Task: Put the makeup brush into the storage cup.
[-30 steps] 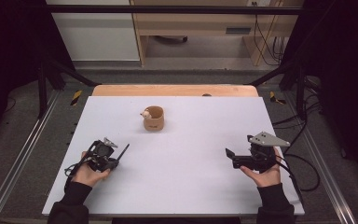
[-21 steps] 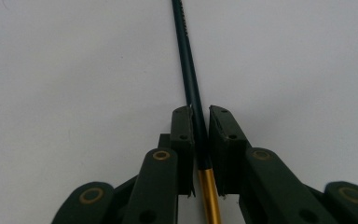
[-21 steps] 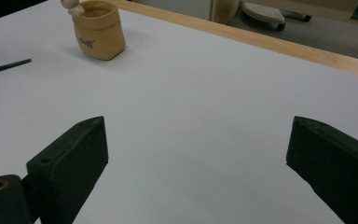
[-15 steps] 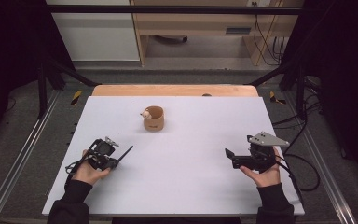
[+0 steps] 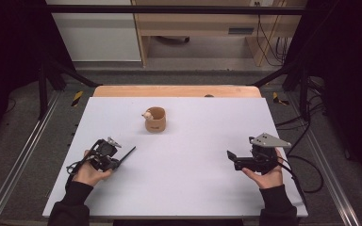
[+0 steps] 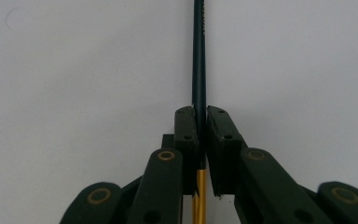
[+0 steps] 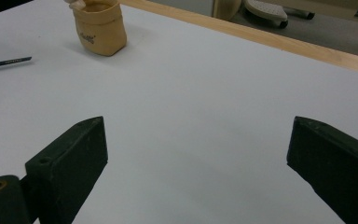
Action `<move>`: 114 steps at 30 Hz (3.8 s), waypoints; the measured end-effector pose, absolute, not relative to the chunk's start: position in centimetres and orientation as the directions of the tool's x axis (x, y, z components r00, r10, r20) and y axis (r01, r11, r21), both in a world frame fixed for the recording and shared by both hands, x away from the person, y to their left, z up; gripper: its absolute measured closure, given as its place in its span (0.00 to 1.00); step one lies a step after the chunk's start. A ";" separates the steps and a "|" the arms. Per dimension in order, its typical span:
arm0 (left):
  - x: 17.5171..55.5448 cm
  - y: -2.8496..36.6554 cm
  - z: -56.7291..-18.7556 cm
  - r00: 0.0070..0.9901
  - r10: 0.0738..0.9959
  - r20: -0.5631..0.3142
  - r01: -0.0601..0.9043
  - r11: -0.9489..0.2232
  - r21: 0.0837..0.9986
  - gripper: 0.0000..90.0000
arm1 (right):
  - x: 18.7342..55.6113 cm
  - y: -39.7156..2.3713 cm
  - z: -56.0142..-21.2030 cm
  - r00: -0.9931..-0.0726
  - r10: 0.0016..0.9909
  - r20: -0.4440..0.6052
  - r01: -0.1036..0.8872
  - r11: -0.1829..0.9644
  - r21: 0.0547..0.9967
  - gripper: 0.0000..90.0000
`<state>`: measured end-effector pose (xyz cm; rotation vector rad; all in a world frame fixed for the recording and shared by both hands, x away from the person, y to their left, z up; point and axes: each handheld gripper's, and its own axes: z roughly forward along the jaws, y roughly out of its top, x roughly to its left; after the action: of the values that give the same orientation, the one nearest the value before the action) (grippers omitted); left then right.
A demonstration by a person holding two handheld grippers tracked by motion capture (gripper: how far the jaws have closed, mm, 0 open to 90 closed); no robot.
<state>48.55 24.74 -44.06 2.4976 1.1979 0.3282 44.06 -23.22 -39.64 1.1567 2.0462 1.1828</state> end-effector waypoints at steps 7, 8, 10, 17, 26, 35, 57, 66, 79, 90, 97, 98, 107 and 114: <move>47.9 24.6 -42.7 0.630 0.774 0.063 0.673 -0.584 0.453 0.92 | 44.0 -23.3 -39.6 -0.512 0.859 -0.009 0.422 0.261 0.869 0.06; 47.8 24.5 -42.4 0.637 0.768 0.060 0.667 -0.589 0.455 0.92 | 44.0 -23.3 -39.6 -0.512 0.859 -0.009 0.421 0.261 0.869 0.06; 47.6 24.4 -42.2 0.644 0.763 0.059 0.658 -0.591 0.467 0.92 | 44.0 -23.2 -39.6 -0.518 0.856 -0.010 0.419 0.264 0.869 0.06; 47.2 23.2 -40.3 0.693 0.718 0.071 0.606 -0.633 0.482 0.92 | 44.0 -22.6 -39.5 -0.541 0.840 -0.043 0.411 0.309 0.858 0.07; 46.7 21.3 -37.7 0.753 0.651 0.095 0.531 -0.687 0.496 0.92 | 43.8 -21.1 -38.8 -0.602 0.789 -0.121 0.356 0.401 0.844 0.09; 46.4 20.2 -37.0 0.791 0.605 0.094 0.474 -0.703 0.530 0.92 | 43.7 -20.0 -38.4 -0.644 0.748 -0.159 0.319 0.451 0.834 0.11; 47.0 15.8 -35.3 0.890 0.443 0.106 0.345 -0.807 0.479 0.92 | 44.0 -18.8 -37.9 -0.722 0.654 -0.224 0.273 0.568 0.777 0.16; 47.2 14.1 -35.1 0.913 0.390 0.118 0.301 -0.841 0.451 0.92 | 44.2 -18.1 -37.7 -0.753 0.602 -0.266 0.244 0.630 0.737 0.17; 47.6 12.2 -34.7 0.939 0.322 0.123 0.246 -0.875 0.416 0.92 | 44.2 -16.9 -37.1 -0.779 0.525 -0.342 0.185 0.714 0.676 0.17; 47.8 11.0 -33.9 0.951 0.276 0.136 0.201 -0.893 0.403 0.92 | 44.1 -16.1 -36.6 -0.795 0.463 -0.392 0.126 0.758 0.640 0.21; 47.9 10.2 -33.9 0.960 0.253 0.121 0.188 -0.901 0.390 0.92 | 44.0 -15.3 -36.6 -0.802 0.408 -0.436 0.073 0.792 0.607 0.24; 48.0 10.2 -33.9 0.961 0.251 0.119 0.188 -0.902 0.388 0.92 | 44.0 -15.2 -36.6 -0.802 0.401 -0.442 0.066 0.795 0.603 0.24; 48.0 9.5 -33.6 0.966 0.232 0.115 0.171 -0.905 0.389 0.92 | 43.7 -14.7 -37.0 -0.807 0.335 -0.487 -0.008 0.818 0.575 0.29; 47.7 8.8 -33.6 0.973 0.198 0.118 0.135 -0.906 0.400 0.92 | 43.3 -14.4 -36.8 -0.801 0.281 -0.529 -0.077 0.828 0.556 0.32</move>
<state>47.75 8.79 -33.56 2.7220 0.2393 0.2189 43.28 -14.36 -36.76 0.1487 2.3880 0.7606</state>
